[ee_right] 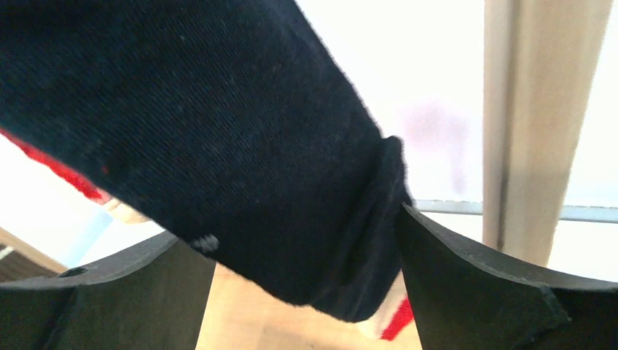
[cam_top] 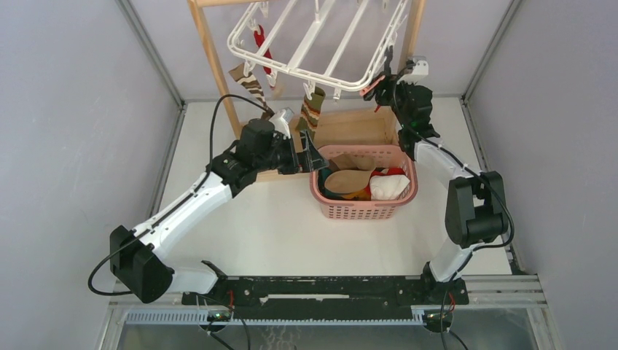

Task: Remove the socks clipped to the hanger
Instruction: Remove the sock from the hanger.

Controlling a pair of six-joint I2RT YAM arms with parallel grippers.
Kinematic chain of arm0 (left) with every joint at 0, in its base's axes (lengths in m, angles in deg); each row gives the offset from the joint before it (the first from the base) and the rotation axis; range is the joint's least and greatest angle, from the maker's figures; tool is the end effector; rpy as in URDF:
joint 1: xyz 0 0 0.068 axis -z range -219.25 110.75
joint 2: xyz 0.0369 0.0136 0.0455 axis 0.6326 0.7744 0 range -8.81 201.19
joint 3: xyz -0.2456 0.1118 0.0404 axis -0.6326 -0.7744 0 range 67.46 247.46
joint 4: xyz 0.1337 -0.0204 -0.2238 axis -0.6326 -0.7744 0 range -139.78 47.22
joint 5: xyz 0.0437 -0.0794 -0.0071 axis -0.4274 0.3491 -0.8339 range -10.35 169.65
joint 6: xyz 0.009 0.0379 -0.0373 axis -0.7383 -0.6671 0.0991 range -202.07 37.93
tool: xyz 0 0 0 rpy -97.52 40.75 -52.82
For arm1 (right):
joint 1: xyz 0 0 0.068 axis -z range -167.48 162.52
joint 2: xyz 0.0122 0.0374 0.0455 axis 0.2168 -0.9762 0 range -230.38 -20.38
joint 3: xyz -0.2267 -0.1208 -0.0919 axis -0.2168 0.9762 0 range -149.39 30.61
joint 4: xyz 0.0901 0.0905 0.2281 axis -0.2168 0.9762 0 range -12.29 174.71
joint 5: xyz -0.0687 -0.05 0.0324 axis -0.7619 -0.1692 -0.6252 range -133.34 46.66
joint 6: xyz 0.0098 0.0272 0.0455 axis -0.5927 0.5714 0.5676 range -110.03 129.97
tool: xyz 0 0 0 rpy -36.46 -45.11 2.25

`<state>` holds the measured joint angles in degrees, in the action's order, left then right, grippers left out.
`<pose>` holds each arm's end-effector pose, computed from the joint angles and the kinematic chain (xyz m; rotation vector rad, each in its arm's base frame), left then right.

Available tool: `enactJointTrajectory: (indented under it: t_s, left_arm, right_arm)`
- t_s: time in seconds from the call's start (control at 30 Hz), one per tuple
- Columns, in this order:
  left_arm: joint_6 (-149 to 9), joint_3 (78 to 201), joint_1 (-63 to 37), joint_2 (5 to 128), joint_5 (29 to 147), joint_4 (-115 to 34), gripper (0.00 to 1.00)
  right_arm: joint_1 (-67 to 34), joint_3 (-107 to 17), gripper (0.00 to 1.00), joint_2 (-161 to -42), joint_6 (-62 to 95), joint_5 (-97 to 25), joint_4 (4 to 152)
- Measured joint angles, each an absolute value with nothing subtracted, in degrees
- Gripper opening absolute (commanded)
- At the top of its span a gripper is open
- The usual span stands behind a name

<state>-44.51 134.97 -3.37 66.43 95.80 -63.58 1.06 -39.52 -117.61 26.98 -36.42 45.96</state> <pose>0.2362 -0.1830 0.3436 0.1546 2.2247 -1.0424 0.3986 0.0852 0.3261 -0.0257 1.5095 0.4902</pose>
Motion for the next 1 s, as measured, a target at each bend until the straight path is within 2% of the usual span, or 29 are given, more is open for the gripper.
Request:
enactJointTrajectory:
  t_s: [0.07,0.13,0.3,0.37,0.4,0.7,1.0]
  left_arm:
    - [-44.6,134.97,-3.37,66.43,95.77,-63.58,1.0]
    - [-44.62,134.97,-3.37,66.43,95.73,-63.6,1.0]
    - [-44.73,134.97,-3.37,66.41,95.69,-63.78,1.0]
    - [-44.81,134.97,-3.37,66.32,95.69,-63.89,1.0]
    - [-44.86,134.97,-3.37,66.23,95.69,-63.97,1.0]
    - [-45.01,134.97,-3.37,63.81,94.77,-64.5,1.0]
    - [-44.81,133.53,-3.37,57.77,93.28,-64.32,1.0]
  right_arm:
    - [1.08,-40.48,0.78,-118.05,27.11,-37.82,45.98]
    - [1.1,-40.7,0.62,-118.16,27.31,-38.59,46.07]
    - [1.28,-40.7,0.34,-118.31,28.25,-38.52,46.51]
    - [1.48,-40.7,0.19,-118.31,28.6,-38.15,47.03]
    - [1.58,-40.7,0.16,-118.31,28.6,-38.0,47.32]
    - [1.96,-40.64,0.15,-117.72,29.54,-35.92,50.57]
    - [1.93,-39.41,0.12,-109.54,29.96,-32.6,56.48]
